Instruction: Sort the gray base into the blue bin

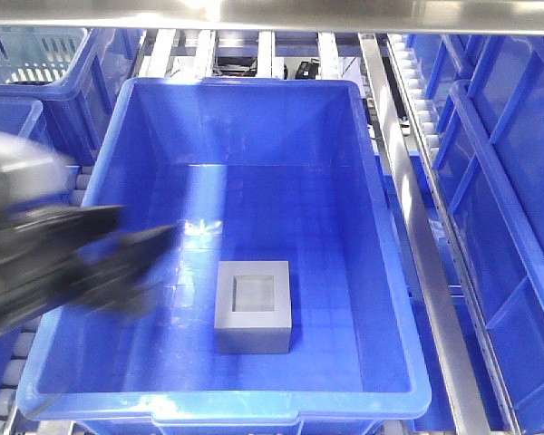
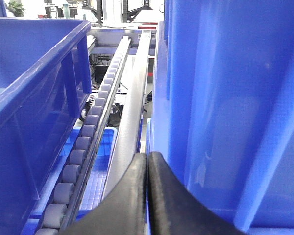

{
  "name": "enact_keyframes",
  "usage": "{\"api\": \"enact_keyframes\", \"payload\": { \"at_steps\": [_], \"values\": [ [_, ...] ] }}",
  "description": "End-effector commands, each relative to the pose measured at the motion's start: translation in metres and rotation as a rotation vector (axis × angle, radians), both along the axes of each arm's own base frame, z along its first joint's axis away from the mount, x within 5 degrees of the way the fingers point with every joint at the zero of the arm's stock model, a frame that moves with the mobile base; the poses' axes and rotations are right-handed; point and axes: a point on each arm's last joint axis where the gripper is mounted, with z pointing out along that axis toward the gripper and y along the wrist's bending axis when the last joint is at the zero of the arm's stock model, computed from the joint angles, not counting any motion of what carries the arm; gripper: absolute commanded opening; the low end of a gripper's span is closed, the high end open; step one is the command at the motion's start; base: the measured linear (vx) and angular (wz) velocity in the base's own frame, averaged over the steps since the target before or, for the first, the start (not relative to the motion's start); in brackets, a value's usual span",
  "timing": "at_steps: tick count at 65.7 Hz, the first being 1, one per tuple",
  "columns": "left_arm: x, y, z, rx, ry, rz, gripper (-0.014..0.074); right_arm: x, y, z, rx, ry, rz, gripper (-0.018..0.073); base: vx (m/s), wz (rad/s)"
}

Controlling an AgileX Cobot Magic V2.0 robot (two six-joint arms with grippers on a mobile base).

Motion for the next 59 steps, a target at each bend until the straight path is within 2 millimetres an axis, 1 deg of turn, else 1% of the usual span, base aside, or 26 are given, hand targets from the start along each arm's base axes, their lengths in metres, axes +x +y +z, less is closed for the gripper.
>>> {"api": "enact_keyframes", "payload": {
  "at_steps": [1,16,26,31,39,46,52,59],
  "values": [
    [-0.021,0.014,0.02,-0.087,-0.127,-0.002,0.0461,0.0,0.0,0.002,-0.011,-0.071,0.002,-0.0009,0.0,0.0],
    [-0.065,0.043,0.011,-0.11,-0.214,-0.004,0.046,0.0,0.0,0.002,-0.011,-0.071,0.002,-0.0009,0.0,0.0],
    [-0.081,0.054,0.005,-0.102,-0.251,-0.004,0.0405,0.0,0.0,0.002,-0.011,-0.071,0.002,-0.0009,0.0,0.0],
    [-0.084,0.057,0.003,-0.101,-0.252,-0.004,0.035,0.0,0.0,0.002,-0.011,-0.071,0.002,-0.0009,0.0,0.0],
    [-0.086,0.058,0.002,-0.096,-0.245,-0.003,0.0239,0.0,0.0,0.002,-0.011,-0.071,0.002,-0.0009,0.0,0.0],
    [-0.086,0.058,0.002,-0.097,-0.247,-0.003,0.0119,0.0,0.0,0.002,-0.011,-0.071,0.002,-0.0009,0.0,0.0],
    [-0.086,0.058,0.002,-0.1,-0.251,-0.003,-0.0006,0.0,0.0,0.002,-0.011,-0.071,0.002,-0.0009,0.0,0.0],
    [-0.086,0.058,0.005,-0.115,-0.269,-0.004,-0.0008,0.0,0.0,0.002,-0.011,-0.071,0.002,-0.0009,0.0,0.0]
  ]
}}
